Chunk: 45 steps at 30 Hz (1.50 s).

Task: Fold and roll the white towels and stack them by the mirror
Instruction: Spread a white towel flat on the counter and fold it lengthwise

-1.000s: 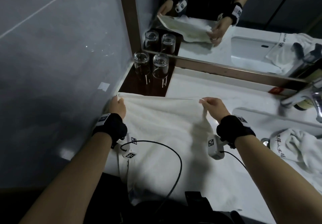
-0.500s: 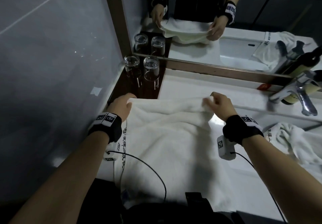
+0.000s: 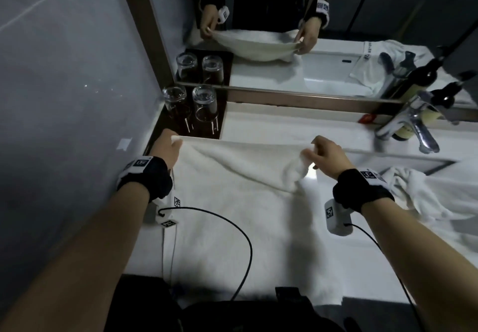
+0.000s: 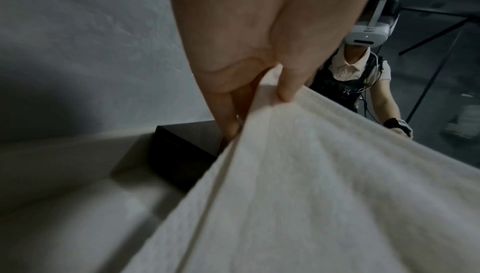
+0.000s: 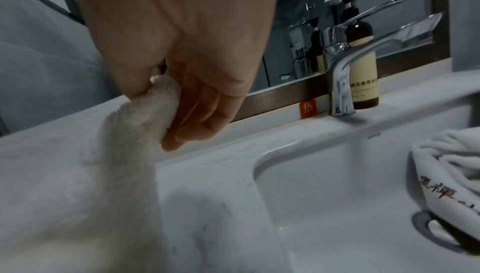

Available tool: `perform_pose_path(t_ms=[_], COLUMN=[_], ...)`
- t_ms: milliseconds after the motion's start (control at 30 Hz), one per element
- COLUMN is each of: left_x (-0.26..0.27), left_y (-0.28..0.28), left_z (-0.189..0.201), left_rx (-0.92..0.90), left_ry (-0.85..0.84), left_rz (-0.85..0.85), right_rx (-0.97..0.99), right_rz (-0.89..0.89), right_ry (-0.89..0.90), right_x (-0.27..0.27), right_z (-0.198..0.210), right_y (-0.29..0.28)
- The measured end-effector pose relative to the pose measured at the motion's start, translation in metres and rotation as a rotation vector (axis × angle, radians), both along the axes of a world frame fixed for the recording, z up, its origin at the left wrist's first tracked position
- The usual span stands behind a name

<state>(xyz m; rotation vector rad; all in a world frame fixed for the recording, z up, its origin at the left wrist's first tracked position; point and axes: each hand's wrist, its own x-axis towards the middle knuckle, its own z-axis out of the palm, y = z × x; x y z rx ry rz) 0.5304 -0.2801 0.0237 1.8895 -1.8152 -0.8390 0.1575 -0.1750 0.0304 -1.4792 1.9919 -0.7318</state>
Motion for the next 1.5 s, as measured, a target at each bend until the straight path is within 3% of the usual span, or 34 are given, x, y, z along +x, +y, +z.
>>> perform_pose_path(t_ms=[167, 267, 367, 600, 733, 900, 1067, 1267, 1400, 1500], left_x=[-0.003, -0.004, -0.006, -0.036, -0.067, -0.086, -0.097, -0.114, -0.117, -0.116], left_y=[0.006, 0.009, 0.007, 0.000, -0.013, -0.036, -0.062, -0.081, -0.068, -0.050], left_z=[-0.015, -0.020, -0.020, -0.007, -0.002, -0.003, -0.004, -0.006, -0.009, -0.022], left_rx=[0.117, 0.132, 0.019, -0.172, -0.162, -0.143, -0.173, -0.076, -0.135, -0.107], left_ry=[-0.041, -0.025, -0.010, 0.186, 0.210, 0.105, 0.026, 0.336, 0.204, 0.197], left_rz=[-0.180, -0.163, -0.080, 0.014, 0.033, -0.013, 0.060, 0.231, 0.102, 0.056], right_rx=[0.002, 0.051, 0.088, -0.315, -0.363, -0.213, -0.157, -0.112, 0.018, 0.051], right_rz=[-0.032, -0.056, -0.126, -0.401, -0.486, -0.456, -0.435, -0.327, -0.170, -0.085], right_ry=[-0.218, -0.295, -0.234, -0.138, -0.109, 0.012, -0.005, -0.144, -0.079, -0.030], right_x=[-0.006, -0.006, -0.005, -0.020, -0.039, -0.063, -0.076, -0.080, -0.070, -0.052], right_z=[-0.006, -0.014, -0.022, -0.018, -0.010, -0.013, -0.014, -0.010, -0.022, -0.034], right_y=[0.013, 0.014, 0.015, 0.005, -0.003, -0.016, -0.044, -0.084, -0.080, -0.063])
